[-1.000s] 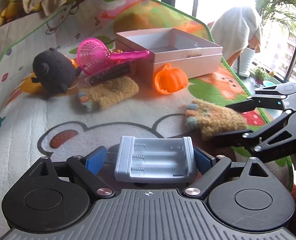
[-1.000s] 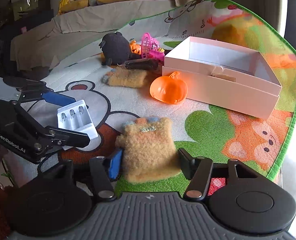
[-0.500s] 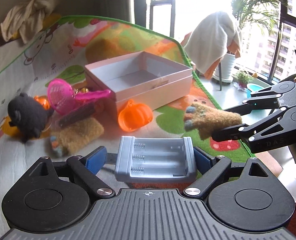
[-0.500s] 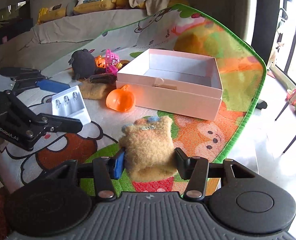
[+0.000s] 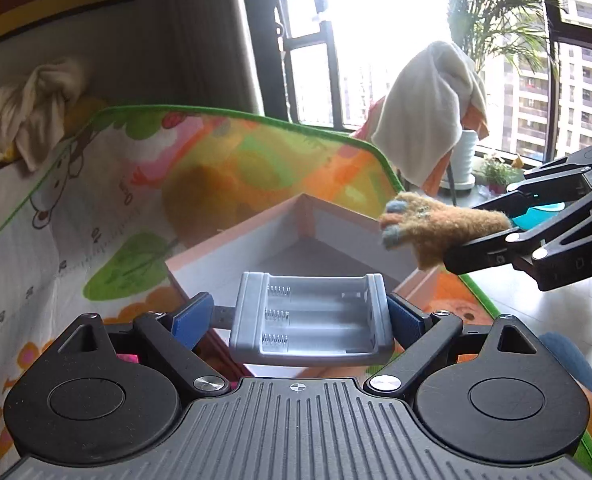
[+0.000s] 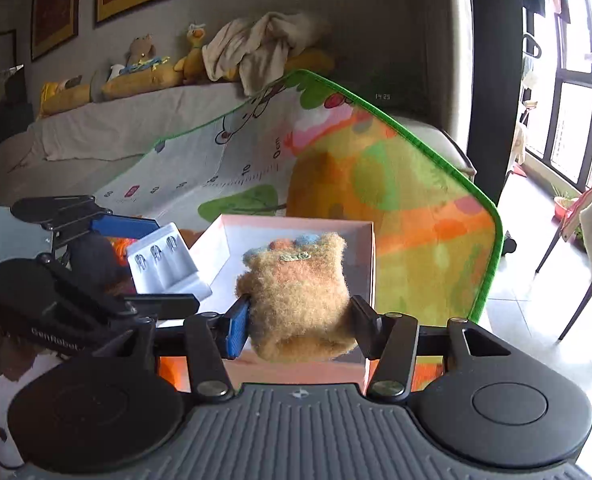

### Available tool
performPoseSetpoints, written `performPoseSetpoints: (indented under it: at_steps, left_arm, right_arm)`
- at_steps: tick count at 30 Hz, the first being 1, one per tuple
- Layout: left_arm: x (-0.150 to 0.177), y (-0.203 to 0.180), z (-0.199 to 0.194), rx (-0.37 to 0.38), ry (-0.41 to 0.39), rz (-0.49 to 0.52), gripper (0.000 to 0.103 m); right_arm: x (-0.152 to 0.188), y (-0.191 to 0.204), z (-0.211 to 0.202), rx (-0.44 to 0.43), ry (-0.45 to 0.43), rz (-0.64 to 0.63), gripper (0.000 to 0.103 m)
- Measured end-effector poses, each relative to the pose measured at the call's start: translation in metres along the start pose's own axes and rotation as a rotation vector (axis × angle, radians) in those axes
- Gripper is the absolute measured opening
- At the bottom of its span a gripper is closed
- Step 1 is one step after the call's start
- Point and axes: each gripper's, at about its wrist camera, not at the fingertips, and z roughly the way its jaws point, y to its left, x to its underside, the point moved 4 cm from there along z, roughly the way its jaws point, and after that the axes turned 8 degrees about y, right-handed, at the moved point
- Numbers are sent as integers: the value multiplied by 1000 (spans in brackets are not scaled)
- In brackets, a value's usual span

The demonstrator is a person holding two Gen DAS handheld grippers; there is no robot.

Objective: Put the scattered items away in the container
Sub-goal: 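Carry charger and mitten into the pink box and open both tools, then move the right tool to the orange plastic cup and close on it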

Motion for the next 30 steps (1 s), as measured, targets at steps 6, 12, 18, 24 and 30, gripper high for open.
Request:
performPoseSetpoints:
  at_steps: [6, 12, 18, 24, 30]
  left_arm:
    - [-40, 23, 52, -5, -17, 14, 95]
    - [-48, 59, 77, 22, -25, -109, 98]
    - [0, 50, 16, -30, -69, -77, 102]
    - [70, 41, -28, -121, -19, -112, 103]
    - [132, 56, -52, -191, 31, -344, 103]
  right_arm:
    - [-59, -27, 71, -68, -17, 107, 64]
    - [-67, -45, 96, -43, -3, 229, 85]
    - [-34, -25, 62, 76, -59, 103, 85]
    - [2, 20, 23, 77, -99, -2, 91]
    - [48, 73, 11, 19, -63, -51, 96]
